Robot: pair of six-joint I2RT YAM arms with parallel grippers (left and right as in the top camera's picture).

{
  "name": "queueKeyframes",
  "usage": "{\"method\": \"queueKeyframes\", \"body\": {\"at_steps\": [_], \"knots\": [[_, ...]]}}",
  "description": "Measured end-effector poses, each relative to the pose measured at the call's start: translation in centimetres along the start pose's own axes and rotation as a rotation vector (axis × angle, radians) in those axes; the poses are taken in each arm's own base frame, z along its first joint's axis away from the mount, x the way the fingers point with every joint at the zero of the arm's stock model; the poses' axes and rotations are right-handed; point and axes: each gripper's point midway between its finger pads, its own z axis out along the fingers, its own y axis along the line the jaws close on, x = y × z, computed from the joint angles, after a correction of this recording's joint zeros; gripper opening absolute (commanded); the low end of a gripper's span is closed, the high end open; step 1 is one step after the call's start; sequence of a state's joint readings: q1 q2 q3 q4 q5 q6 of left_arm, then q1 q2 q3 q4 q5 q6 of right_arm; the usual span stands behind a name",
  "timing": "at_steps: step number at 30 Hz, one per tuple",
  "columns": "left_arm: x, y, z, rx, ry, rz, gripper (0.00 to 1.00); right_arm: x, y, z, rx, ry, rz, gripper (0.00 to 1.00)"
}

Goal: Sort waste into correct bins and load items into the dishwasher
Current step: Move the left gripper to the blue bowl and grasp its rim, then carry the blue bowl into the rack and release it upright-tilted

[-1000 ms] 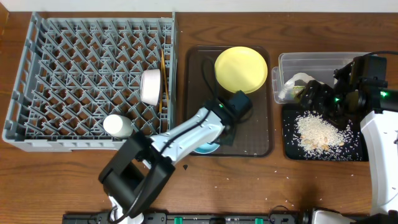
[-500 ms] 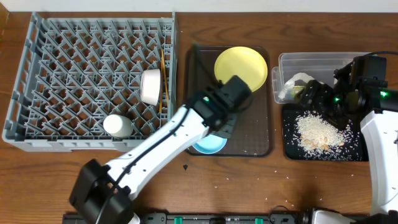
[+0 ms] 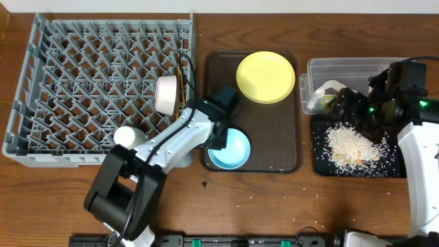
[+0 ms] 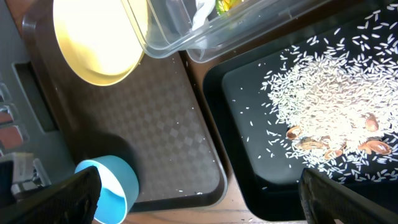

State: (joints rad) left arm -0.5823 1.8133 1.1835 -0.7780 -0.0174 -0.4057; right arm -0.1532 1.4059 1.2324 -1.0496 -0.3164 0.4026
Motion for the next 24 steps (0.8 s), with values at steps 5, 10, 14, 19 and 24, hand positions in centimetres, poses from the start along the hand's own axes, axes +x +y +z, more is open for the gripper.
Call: {"method": "queueKeyframes", "body": {"at_steps": [5, 10, 14, 19, 24], "knots": [[-0.4, -3.9, 0.6, 0.178, 0.009, 0.058, 0.31, 0.0, 0.0, 0.0, -0.001, 0.001, 0.003, 0.99], [0.5, -5.3, 1.3, 0.219, 0.046, 0.101, 0.24, 0.0, 0.0, 0.0, -0.002, 0.001, 0.004, 0.99], [0.9, -5.6, 2.6, 0.227, 0.080, 0.102, 0.08, 0.0, 0.0, 0.0, -0.002, 0.001, 0.004, 0.99], [1.0, -5.7, 2.4, 0.238, 0.090, 0.104, 0.08, 0.0, 0.0, 0.0, -0.002, 0.001, 0.004, 0.99], [1.1, -4.4, 0.0, 0.186, 0.099, 0.096, 0.07, 0.0, 0.0, 0.0, -0.002, 0.002, 0.007, 0.99]]}}
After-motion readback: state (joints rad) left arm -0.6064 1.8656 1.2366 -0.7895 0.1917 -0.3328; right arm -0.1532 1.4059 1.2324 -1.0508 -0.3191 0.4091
